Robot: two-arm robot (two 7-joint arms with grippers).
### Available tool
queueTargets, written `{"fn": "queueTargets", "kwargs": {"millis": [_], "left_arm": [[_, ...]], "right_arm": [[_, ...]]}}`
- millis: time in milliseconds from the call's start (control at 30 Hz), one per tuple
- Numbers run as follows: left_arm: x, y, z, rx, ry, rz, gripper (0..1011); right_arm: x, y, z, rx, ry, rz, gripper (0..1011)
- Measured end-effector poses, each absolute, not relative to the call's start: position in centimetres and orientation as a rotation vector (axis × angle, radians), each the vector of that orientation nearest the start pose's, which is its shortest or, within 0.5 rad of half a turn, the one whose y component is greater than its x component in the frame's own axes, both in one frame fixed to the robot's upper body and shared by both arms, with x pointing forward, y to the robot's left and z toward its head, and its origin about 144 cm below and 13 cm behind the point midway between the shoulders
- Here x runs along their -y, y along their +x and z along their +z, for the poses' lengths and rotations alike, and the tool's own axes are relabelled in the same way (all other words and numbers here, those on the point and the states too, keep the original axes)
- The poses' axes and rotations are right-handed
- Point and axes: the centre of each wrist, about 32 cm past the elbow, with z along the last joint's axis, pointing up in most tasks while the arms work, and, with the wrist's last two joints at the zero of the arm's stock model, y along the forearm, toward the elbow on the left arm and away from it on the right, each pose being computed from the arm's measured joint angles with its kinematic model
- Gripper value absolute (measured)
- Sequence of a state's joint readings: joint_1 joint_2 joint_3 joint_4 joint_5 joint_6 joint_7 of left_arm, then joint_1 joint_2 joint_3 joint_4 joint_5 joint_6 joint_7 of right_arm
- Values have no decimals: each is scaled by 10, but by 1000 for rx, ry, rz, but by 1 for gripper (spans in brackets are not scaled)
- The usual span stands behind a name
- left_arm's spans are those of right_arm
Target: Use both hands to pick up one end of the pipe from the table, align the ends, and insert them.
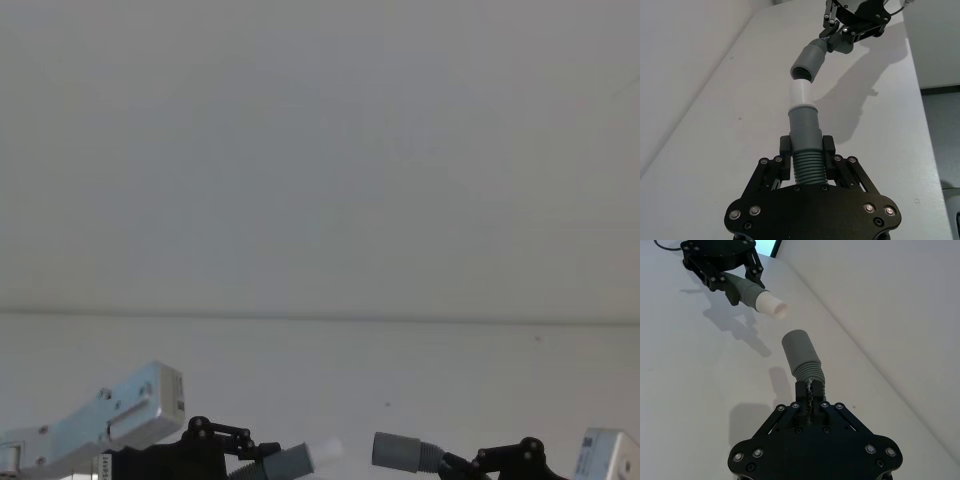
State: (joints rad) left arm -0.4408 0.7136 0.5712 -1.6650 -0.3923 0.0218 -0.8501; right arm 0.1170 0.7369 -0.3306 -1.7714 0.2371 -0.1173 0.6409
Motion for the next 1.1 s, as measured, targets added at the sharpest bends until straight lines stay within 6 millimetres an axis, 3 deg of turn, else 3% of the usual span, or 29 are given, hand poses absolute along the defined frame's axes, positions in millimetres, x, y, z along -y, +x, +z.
{"fn": "queueTargets", "kwargs": {"millis": [1100], "left_arm": [[-266, 527, 1278, 299, 316, 169, 336]], "right_arm": [[309, 463, 1241, 496, -300, -438, 51]]}}
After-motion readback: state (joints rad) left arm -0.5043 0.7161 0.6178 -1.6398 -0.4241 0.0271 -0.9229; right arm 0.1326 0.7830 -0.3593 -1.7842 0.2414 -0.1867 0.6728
